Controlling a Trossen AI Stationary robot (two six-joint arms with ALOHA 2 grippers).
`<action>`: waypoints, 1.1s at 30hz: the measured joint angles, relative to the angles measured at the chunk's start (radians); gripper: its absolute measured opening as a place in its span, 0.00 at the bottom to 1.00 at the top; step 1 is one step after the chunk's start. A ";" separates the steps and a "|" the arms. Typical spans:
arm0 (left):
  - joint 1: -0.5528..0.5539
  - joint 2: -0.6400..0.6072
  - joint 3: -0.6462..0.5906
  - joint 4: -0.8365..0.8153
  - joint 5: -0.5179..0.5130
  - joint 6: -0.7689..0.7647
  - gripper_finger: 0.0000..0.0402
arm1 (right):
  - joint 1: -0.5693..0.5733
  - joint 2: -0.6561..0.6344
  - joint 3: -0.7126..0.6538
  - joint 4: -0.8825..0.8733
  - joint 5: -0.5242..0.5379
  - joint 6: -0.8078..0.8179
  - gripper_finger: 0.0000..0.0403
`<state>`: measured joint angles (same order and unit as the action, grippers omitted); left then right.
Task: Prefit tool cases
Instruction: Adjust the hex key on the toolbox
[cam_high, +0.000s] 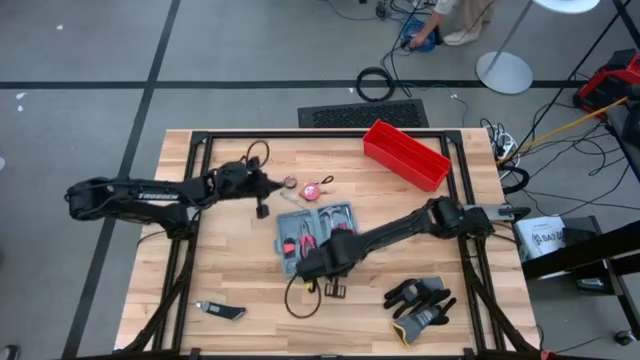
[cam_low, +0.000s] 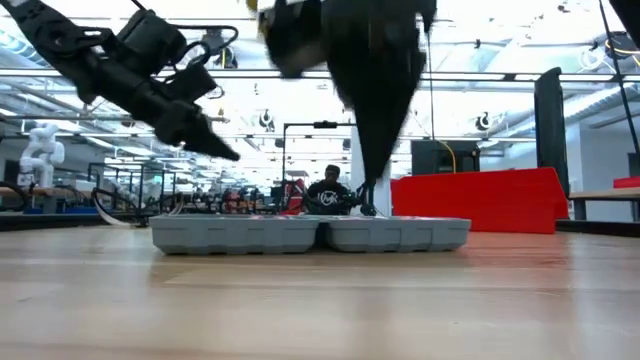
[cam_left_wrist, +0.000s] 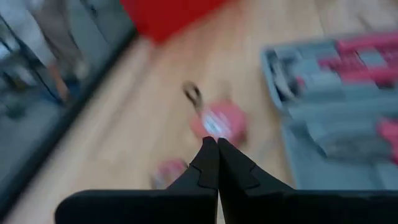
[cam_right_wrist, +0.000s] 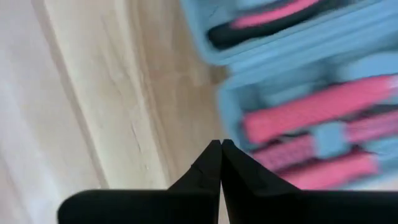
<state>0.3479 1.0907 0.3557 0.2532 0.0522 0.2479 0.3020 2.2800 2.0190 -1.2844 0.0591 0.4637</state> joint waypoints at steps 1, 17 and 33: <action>0.012 0.014 0.000 0.049 0.011 0.010 0.00 | -0.007 -0.029 0.000 -0.006 0.017 -0.001 0.00; 0.150 0.360 0.258 -0.182 0.206 0.143 0.00 | -0.456 -0.227 -0.333 0.454 -0.342 -0.684 0.00; 0.186 0.126 0.306 -0.590 0.391 0.304 0.00 | -0.552 -0.365 -0.622 0.835 -0.507 -0.816 0.00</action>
<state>0.5340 1.2162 0.6622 -0.3364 0.4432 0.5523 -0.2505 1.9150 1.3965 -0.4491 -0.4476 -0.3527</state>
